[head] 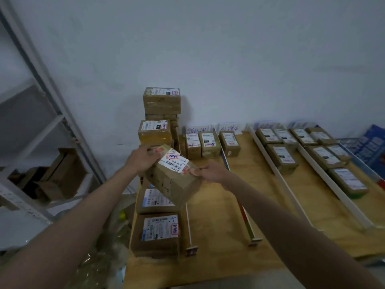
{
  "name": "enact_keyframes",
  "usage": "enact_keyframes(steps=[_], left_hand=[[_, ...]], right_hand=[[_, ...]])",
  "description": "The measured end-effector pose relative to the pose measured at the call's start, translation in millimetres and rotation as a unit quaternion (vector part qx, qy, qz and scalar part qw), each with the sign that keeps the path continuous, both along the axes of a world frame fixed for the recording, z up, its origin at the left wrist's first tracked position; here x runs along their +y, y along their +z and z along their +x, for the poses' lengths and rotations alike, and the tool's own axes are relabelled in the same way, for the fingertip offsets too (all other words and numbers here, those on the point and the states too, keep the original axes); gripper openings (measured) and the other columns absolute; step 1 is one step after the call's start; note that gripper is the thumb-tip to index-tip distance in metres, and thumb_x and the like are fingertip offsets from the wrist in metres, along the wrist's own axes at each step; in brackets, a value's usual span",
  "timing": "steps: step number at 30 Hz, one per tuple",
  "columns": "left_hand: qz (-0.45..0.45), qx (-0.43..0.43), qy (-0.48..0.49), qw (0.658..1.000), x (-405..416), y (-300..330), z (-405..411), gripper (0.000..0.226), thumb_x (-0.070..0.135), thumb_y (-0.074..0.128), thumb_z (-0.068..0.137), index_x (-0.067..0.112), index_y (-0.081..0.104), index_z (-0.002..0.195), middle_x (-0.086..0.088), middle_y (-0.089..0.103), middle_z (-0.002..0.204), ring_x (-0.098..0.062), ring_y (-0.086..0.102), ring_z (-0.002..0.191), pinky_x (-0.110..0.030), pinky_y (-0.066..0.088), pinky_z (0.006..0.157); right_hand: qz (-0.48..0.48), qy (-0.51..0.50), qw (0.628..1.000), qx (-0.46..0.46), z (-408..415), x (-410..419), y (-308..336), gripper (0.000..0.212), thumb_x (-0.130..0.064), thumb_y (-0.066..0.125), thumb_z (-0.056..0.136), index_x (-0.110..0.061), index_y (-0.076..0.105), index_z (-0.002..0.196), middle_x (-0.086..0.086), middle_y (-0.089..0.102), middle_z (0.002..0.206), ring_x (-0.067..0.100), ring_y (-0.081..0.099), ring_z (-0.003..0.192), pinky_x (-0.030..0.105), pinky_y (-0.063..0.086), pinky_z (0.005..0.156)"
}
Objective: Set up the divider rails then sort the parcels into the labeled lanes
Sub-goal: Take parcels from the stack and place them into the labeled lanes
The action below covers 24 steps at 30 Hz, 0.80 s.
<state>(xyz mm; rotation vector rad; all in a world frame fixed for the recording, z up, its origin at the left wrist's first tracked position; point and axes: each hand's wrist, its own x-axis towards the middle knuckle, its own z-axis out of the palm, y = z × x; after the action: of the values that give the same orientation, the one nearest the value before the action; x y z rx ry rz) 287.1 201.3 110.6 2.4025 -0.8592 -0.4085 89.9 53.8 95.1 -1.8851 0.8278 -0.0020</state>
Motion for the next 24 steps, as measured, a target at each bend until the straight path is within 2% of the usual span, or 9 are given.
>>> enact_keyframes(steps=[3, 5, 8, 11, 13, 15, 19, 24], left_hand=[[-0.057, -0.010, -0.018, 0.998, -26.2, -1.3, -21.7, 0.039, 0.052, 0.050, 0.097, 0.018, 0.062, 0.113, -0.003, 0.066, 0.117, -0.022, 0.062, 0.099, -0.029, 0.043, 0.077], [-0.063, -0.016, -0.038, 0.997, -41.9, -1.6, -40.5, 0.037, 0.045, 0.046, 0.101, 0.013, 0.061, 0.111, -0.001, 0.064, 0.108, -0.020, 0.059, 0.090, -0.030, 0.042, 0.073], [-0.015, -0.053, -0.087, 0.995, -63.1, -10.9, -63.3, 0.043, 0.049, 0.042, 0.101, 0.013, 0.055, 0.122, -0.010, 0.061, 0.123, -0.028, 0.058, 0.105, -0.041, 0.049, 0.087], [0.038, -0.089, -0.147, 0.984, -84.3, -25.8, -90.2, 0.055, 0.050, 0.040, 0.101, 0.012, 0.045, 0.141, -0.012, 0.049, 0.143, -0.031, 0.051, 0.126, -0.047, 0.045, 0.102], [0.063, -0.116, -0.184, 0.974, -98.1, -35.2, -114.0, 0.056, 0.049, 0.040, 0.102, 0.012, 0.041, 0.144, -0.011, 0.044, 0.147, -0.030, 0.047, 0.130, -0.043, 0.044, 0.103], [0.083, -0.134, -0.216, 0.963, -112.0, -45.3, -136.7, 0.056, 0.048, 0.039, 0.101, 0.014, 0.041, 0.145, -0.009, 0.043, 0.147, -0.028, 0.046, 0.131, -0.041, 0.044, 0.102], [0.129, -0.157, -0.267, 0.942, -137.6, -62.2, -181.3, 0.050, 0.046, 0.041, 0.100, 0.016, 0.047, 0.140, -0.008, 0.047, 0.141, -0.028, 0.047, 0.128, -0.040, 0.045, 0.100], [0.167, -0.164, -0.299, 0.925, -175.0, -81.4, -235.3, 0.051, 0.046, 0.042, 0.100, 0.016, 0.047, 0.141, -0.007, 0.046, 0.139, -0.028, 0.045, 0.127, -0.042, 0.043, 0.102]], right_hand=[[-0.002, -0.080, 0.997, -0.012, -23.8, -17.8, -1.8, 0.027, -0.038, 0.069, 0.090, -0.012, 0.070, 0.097, 0.006, 0.069, 0.105, 0.021, 0.065, 0.096, 0.037, 0.056, 0.086], [-0.012, -0.131, 0.991, -0.012, -45.2, -28.9, -4.1, 0.026, -0.040, 0.069, 0.088, -0.014, 0.067, 0.089, 0.009, 0.069, 0.103, 0.022, 0.067, 0.092, 0.037, 0.058, 0.082], [-0.017, -0.207, 0.978, 0.001, -83.8, -44.0, -10.5, 0.040, -0.043, 0.069, 0.088, -0.004, 0.068, 0.097, 0.012, 0.070, 0.102, 0.025, 0.070, 0.090, 0.037, 0.061, 0.076], [0.015, -0.279, 0.960, -0.004, -125.9, -58.7, -18.1, 0.041, -0.040, 0.071, 0.088, -0.001, 0.066, 0.097, 0.014, 0.068, 0.104, 0.022, 0.068, 0.083, 0.032, 0.061, 0.065], [0.030, -0.307, 0.951, 0.003, -152.4, -67.9, -22.2, 0.042, -0.038, 0.072, 0.088, 0.000, 0.062, 0.104, 0.012, 0.065, 0.102, 0.020, 0.066, 0.083, 0.032, 0.060, 0.067], [0.033, -0.326, 0.945, 0.017, -177.0, -77.1, -27.7, 0.040, -0.038, 0.073, 0.087, -0.004, 0.058, 0.102, 0.008, 0.061, 0.096, 0.020, 0.061, 0.083, 0.033, 0.057, 0.069], [0.032, -0.345, 0.936, 0.053, -221.7, -95.1, -42.1, 0.036, -0.038, 0.072, 0.088, -0.007, 0.057, 0.100, 0.008, 0.058, 0.091, 0.016, 0.052, 0.068, 0.029, 0.042, 0.055], [0.029, -0.360, 0.930, 0.072, -272.5, -126.6, -64.6, 0.040, -0.033, 0.066, 0.090, 0.000, 0.055, 0.110, 0.013, 0.056, 0.100, 0.025, 0.057, 0.083, 0.035, 0.048, 0.064]])
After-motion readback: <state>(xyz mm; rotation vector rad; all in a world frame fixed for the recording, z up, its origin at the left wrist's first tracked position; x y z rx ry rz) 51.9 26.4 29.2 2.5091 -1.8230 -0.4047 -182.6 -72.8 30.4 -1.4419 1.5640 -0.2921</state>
